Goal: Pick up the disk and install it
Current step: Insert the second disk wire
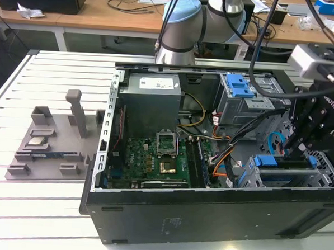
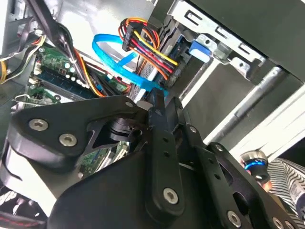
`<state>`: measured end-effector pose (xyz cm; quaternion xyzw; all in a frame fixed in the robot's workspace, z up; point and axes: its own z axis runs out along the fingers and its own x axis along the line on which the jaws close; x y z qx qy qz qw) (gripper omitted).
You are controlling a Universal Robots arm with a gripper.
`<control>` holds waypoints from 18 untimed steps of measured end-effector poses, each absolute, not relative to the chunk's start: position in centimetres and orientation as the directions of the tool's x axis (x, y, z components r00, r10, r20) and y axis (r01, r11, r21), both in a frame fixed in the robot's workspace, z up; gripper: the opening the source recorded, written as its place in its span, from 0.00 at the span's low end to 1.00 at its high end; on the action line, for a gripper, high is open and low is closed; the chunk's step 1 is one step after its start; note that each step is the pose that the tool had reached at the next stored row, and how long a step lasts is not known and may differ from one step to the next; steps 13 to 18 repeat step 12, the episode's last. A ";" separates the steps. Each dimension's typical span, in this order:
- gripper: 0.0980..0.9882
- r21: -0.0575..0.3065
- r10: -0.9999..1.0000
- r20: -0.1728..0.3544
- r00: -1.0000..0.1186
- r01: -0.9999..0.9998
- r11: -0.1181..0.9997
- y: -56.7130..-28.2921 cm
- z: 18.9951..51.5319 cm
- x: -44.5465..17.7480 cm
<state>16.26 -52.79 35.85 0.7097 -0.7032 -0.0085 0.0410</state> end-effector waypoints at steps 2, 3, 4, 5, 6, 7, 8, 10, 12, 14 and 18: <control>0.15 0.070 -0.999 0.046 0.011 -0.998 -0.008 -52.6 36.4 16.3; 0.07 0.070 -0.999 0.046 0.011 -0.998 -0.008 -52.6 36.8 16.3; 0.07 0.070 -0.999 0.046 0.011 -0.998 -0.008 -52.5 37.1 16.3; 0.01 0.070 -0.999 0.045 0.011 -0.998 -0.008 -52.5 37.3 16.3; 0.01 0.070 -0.999 0.046 0.011 -0.998 -0.008 -52.5 37.7 16.3; 0.01 0.070 -0.999 0.046 0.011 -0.998 -0.008 -52.5 38.1 16.3; 0.01 0.070 -0.999 0.045 0.011 -0.998 -0.008 -52.5 38.2 16.3; 0.01 0.070 -0.999 0.045 0.011 -0.998 -0.008 -52.5 38.3 16.3; 0.01 0.070 -0.999 0.046 0.011 -0.998 -0.008 -52.5 38.3 16.3; 0.01 0.070 -0.999 0.046 0.011 -0.998 -0.008 -52.5 38.3 16.3; 0.01 0.070 -0.999 0.046 0.011 -0.998 -0.008 -52.5 38.3 16.3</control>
